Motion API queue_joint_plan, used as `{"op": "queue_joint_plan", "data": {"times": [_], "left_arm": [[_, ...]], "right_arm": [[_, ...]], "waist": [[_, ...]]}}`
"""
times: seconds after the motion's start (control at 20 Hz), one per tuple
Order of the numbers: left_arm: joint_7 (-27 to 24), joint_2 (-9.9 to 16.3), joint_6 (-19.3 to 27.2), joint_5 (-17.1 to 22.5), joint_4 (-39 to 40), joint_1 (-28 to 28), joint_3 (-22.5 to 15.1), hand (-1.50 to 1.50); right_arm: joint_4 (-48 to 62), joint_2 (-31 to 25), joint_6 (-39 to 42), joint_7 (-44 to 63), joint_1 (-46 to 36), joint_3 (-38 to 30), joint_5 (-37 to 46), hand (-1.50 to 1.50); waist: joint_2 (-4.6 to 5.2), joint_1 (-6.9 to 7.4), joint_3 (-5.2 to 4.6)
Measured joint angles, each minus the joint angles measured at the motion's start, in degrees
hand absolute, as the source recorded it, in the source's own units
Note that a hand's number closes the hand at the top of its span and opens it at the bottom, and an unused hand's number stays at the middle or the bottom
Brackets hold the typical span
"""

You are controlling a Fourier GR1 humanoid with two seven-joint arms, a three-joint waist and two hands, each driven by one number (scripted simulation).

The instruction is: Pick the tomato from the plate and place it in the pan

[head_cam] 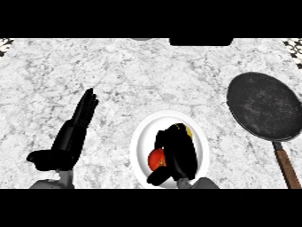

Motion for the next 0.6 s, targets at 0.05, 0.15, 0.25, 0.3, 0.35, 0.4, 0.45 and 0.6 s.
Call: {"op": "queue_joint_plan", "data": {"times": [0.05,0.15,0.25,0.3,0.35,0.4,0.45,0.6], "left_arm": [[0.13,0.1,-0.2,0.03,-0.11,-0.21,0.05,0.0],[-0.23,-0.01,-0.25,-0.1,-0.09,0.03,-0.03,0.0],[-0.53,-0.17,-0.34,-0.13,0.11,0.39,-0.13,0.0],[-0.5,0.08,-0.67,0.1,-0.18,0.5,0.06,0.0],[-1.23,-0.24,-0.53,-0.18,0.94,0.07,0.09,0.0],[-1.65,-0.54,-0.42,-0.36,1.43,0.3,-0.07,0.0],[-1.7,-0.53,-0.31,-0.63,1.13,0.65,-0.23,0.0],[-1.79,-0.98,-0.09,-0.73,1.21,0.44,-0.25,0.0]], "right_arm": [[0.01,0.13,0.42,2.6,-1.34,-0.16,-0.15,1.5],[1.16,0.31,2.0,7.07,-4.97,-2.94,-0.87,1.5],[2.82,0.37,3.89,12.51,-9.08,-4.79,-1.12,1.5],[4.05,0.37,3.95,14.7,-11.02,-5.42,-0.91,1.5],[4.88,0.35,3.74,16.8,-13.04,-5.52,-0.44,1.5],[5.0,0.33,4.08,18.44,-14.63,-5.92,0.94,1.5],[4.71,0.14,4.56,19.74,-15.89,-6.5,2.57,1.5],[3.64,0.05,4.6,22.59,-19.61,-6.3,7.69,1.5]], "waist": [[0.14,0.08,0.03],[0.39,0.29,0.07],[0.64,0.48,0.09],[0.72,0.58,0.1],[0.82,0.56,0.11],[0.84,0.45,0.11],[0.82,0.33,0.11],[0.78,0.14,0.12]]}}
